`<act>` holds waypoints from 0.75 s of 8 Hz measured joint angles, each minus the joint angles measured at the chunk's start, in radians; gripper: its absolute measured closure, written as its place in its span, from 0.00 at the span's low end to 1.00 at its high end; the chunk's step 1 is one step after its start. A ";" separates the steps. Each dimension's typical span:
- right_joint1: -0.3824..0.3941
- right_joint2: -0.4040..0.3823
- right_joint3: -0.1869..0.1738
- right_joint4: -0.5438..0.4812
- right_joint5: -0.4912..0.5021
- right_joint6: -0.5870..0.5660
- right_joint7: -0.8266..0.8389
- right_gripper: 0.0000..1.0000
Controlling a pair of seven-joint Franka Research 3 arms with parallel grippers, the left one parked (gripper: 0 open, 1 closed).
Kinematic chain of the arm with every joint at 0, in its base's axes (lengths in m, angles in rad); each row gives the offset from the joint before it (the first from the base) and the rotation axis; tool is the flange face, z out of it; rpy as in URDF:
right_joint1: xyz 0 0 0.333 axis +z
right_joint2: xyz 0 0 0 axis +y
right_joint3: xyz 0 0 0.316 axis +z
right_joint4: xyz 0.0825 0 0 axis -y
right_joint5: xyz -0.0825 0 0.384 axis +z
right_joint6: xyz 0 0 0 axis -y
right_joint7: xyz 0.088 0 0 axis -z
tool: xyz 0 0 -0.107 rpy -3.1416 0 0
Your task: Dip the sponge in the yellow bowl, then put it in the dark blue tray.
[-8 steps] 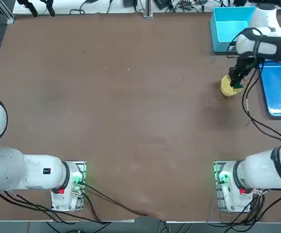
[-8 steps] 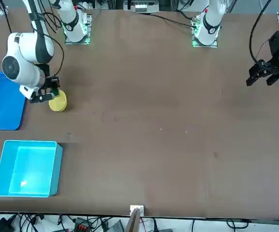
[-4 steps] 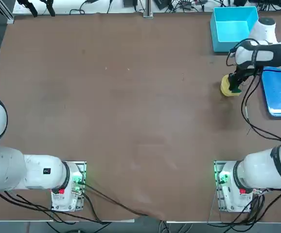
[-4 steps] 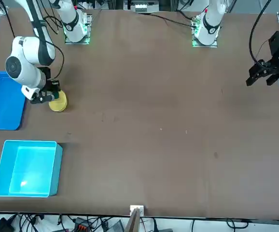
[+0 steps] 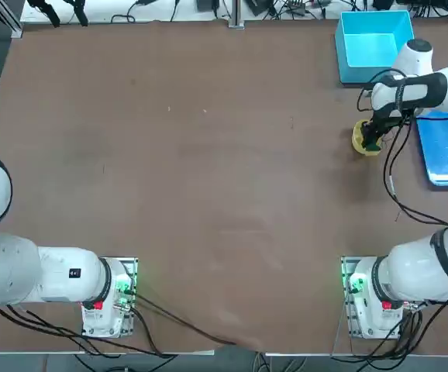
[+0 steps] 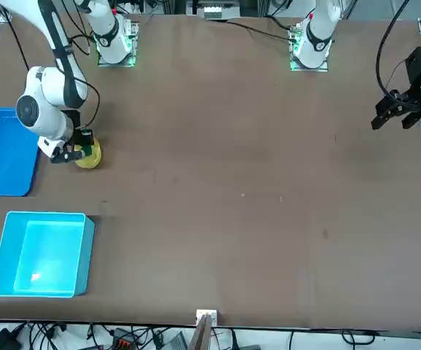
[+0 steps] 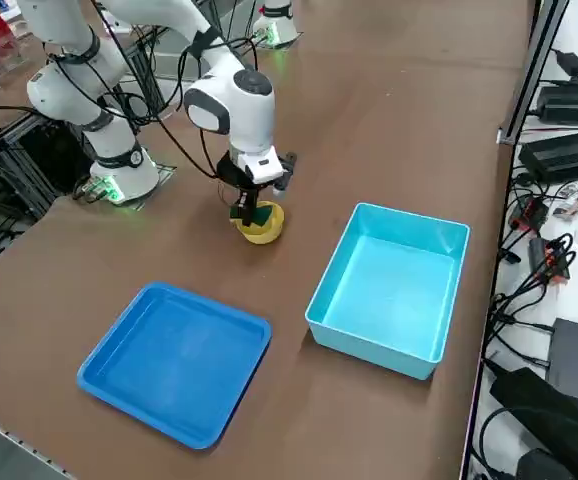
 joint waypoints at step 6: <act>-0.006 0.026 0.002 0.042 0.000 0.003 0.000 0.71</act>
